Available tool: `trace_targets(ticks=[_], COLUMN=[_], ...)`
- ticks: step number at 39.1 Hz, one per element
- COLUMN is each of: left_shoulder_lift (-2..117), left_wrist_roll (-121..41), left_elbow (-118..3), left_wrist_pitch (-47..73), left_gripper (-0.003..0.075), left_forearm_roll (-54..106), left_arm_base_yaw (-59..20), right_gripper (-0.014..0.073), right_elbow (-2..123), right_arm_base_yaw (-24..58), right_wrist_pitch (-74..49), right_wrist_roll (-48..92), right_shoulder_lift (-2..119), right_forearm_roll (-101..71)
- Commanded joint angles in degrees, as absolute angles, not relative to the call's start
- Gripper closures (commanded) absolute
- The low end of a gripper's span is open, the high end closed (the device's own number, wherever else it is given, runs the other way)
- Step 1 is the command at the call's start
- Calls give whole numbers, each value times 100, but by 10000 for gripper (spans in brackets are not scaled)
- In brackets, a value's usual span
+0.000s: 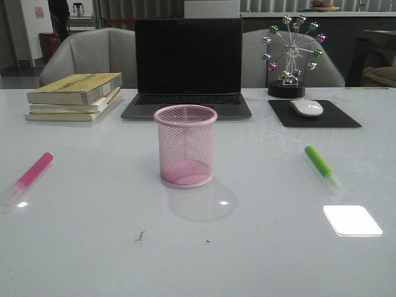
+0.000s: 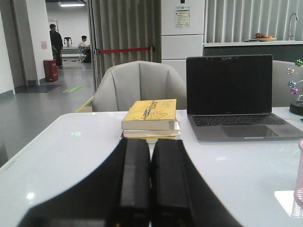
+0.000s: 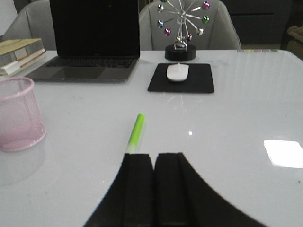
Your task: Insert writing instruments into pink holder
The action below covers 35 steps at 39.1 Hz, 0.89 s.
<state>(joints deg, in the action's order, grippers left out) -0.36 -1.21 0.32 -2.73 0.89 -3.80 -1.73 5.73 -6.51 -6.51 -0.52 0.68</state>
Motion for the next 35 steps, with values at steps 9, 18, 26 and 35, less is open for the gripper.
trace_targets(ticks=[9,18,26,35], left_shoulder_lift=[-127,405,1665,3177], left_wrist_roll=[-77,-77,-77,-77], left_elbow=[-741,-1737,-2512,-3136], left_wrist_pitch=[-953,-414,-414,-425], left_gripper=[621,621,621,621], left_forearm_roll=[0,-233,-272,-272], left_arm_base_yaw=[-382,-382,-382,-392], right_gripper=[536,536,536,536], right_elbow=[695,2007,2614,3003], right_arm_base_yaw=[532,532,532,532], right_wrist_pitch=[788,-427,-612,-483], right_wrist_roll=[-605,-605,-605,-605], right_shoulder_lift=[-122,676,1941,3293], right_forearm_roll=[72,72,72,72])
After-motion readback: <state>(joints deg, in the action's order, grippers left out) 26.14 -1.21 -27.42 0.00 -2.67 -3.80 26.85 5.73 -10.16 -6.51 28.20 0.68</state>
